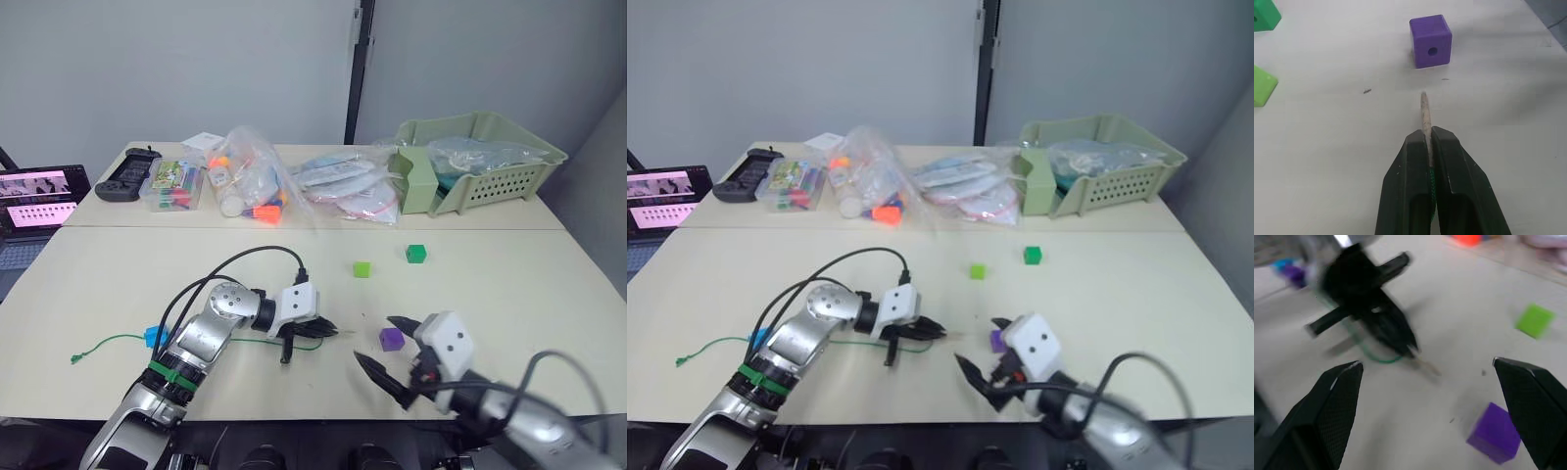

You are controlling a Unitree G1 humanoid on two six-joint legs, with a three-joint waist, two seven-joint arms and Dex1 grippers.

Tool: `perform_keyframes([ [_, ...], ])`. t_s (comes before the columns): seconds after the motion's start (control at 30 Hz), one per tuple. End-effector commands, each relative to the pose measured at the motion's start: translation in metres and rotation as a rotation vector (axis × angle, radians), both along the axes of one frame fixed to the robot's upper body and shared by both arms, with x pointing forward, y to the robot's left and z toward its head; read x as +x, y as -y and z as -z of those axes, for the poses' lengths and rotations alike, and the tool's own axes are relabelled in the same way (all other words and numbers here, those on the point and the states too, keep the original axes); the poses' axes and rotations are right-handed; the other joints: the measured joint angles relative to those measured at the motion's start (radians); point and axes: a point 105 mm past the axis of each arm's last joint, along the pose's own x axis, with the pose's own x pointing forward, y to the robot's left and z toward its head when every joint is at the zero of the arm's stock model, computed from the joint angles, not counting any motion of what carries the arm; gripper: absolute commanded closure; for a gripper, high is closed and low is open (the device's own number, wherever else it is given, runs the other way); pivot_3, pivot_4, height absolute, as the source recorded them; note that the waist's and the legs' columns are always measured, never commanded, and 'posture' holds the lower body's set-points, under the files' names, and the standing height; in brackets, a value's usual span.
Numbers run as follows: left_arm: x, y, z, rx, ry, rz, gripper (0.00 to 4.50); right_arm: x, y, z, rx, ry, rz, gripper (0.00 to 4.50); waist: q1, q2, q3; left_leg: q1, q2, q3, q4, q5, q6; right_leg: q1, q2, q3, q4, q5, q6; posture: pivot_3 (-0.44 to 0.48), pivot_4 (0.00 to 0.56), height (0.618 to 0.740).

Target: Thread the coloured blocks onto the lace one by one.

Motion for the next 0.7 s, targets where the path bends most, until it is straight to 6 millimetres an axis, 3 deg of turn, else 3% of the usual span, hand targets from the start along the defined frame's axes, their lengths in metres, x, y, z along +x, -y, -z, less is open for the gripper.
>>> perform_keyframes([
  [0.03,-0.004,0.003,-0.010,-0.034,0.025,0.007,4.50,0.005,0.015,0.004,-0.091,-0.070,-0.185,0.03,0.001,-0.001,0.001,0.006,0.001,0.001,-0.001,0.000,0.000,0.006,0.001,0.000,0.000,0.000,0.000,0.000,0.150,0.740],
  [0.17,-0.008,0.003,-0.008,-0.034,0.018,0.000,4.50,0.030,0.035,0.019,-0.251,-0.077,-0.279,0.03,0.000,0.000,0.001,0.010,0.002,0.004,-0.002,0.000,0.000,0.010,0.002,0.000,-0.003,-0.005,0.006,0.000,0.150,0.740],
  [0.33,-0.013,0.004,-0.008,-0.038,0.010,-0.008,4.50,0.061,0.051,0.032,-0.395,-0.049,-0.330,0.03,0.001,0.000,0.001,0.008,0.002,0.003,-0.003,0.000,0.000,0.007,0.001,0.001,-0.002,-0.002,0.000,0.000,0.150,0.740],
  [0.6,-0.016,0.006,-0.010,-0.039,0.008,-0.014,4.50,0.078,0.044,0.042,-0.429,-0.048,-0.415,0.03,0.005,0.000,0.001,0.007,0.000,0.001,-0.002,0.000,0.000,0.007,-0.001,0.002,-0.001,-0.002,0.001,0.000,0.150,0.740],
  [0.7,-0.016,0.008,-0.011,-0.041,0.009,-0.015,4.50,0.079,0.042,0.047,-0.429,-0.055,-0.424,0.84,0.004,0.000,0.001,0.007,0.000,0.001,-0.002,0.000,0.000,0.007,-0.001,0.002,0.000,-0.002,0.001,0.000,0.150,0.740],
])
